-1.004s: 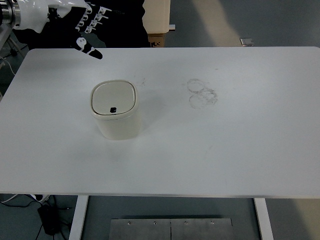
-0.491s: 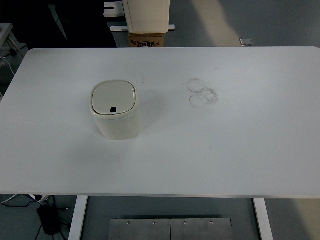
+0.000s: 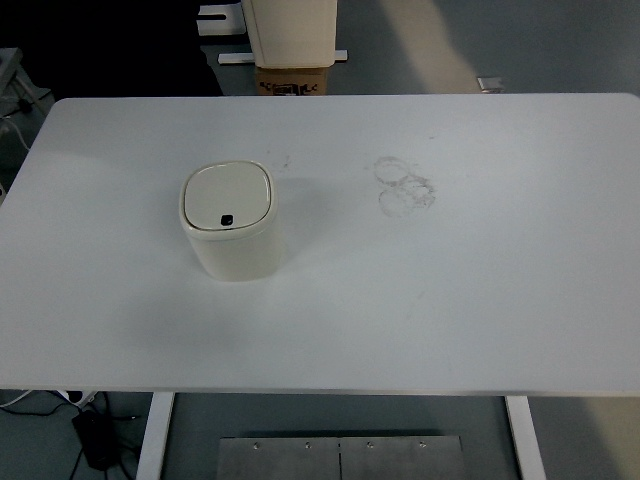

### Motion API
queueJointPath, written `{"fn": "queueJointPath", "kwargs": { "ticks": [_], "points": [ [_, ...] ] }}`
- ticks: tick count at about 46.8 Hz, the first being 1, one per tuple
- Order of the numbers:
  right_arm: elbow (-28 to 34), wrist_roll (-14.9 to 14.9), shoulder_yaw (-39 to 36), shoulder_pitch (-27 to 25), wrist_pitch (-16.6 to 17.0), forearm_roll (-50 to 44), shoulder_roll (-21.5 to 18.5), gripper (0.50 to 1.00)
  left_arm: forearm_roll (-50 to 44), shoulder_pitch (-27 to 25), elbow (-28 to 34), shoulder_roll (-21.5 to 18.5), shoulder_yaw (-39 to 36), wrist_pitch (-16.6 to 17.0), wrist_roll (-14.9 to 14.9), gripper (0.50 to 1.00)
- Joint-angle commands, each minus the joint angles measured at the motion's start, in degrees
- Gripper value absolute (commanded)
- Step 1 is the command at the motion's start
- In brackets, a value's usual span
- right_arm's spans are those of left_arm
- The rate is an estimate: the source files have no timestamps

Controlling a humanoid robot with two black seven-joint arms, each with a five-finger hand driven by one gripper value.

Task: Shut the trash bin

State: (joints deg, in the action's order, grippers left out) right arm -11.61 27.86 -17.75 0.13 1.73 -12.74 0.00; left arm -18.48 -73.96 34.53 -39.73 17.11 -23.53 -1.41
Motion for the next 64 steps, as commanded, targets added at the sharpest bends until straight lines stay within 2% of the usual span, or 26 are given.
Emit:
{"fn": "queueJointPath", "kwargs": {
  "ticks": [1,12,21,29,40,47,64],
  "points": [
    [0.0,0.0,-0.1,0.0,0.0,0.1,0.0,0.991,0.0,3.4,-1.6,2.4,3.2,0.1,-0.1,1.000],
    [0.0,-0.1,-0.1,0.0,-0.1,0.2,0.0,0.991,-0.1,10.7,-6.7,8.3,11.3,-0.1,-0.1,1.000],
    [-0.1,0.0,-0.2,0.1,0.1,0.1,0.0,0.991,-0.1,13.3,-8.5,11.3,15.8,-0.3,-0.2,1.000],
    [0.1,0.0,-0.1,0.0,-0.1,0.2,0.0,0.991,-0.1,15.5,-13.1,14.9,19.5,-1.1,-2.0,1.000],
    [0.0,-0.1,-0.1,-0.1,0.0,0.0,0.0,0.991,-0.2,20.8,-14.3,18.9,21.4,-1.5,-3.3,1.000],
    [0.0,0.0,-0.1,0.0,0.0,-0.3,0.0,0.991,-0.1,21.3,-17.5,21.7,22.9,-1.5,-3.5,1.000],
    [0.0,0.1,0.0,0.0,-0.1,-0.4,0.0,0.991,0.1,21.2,-17.7,25.0,23.0,-1.0,-3.5,1.000]
  ]
}}
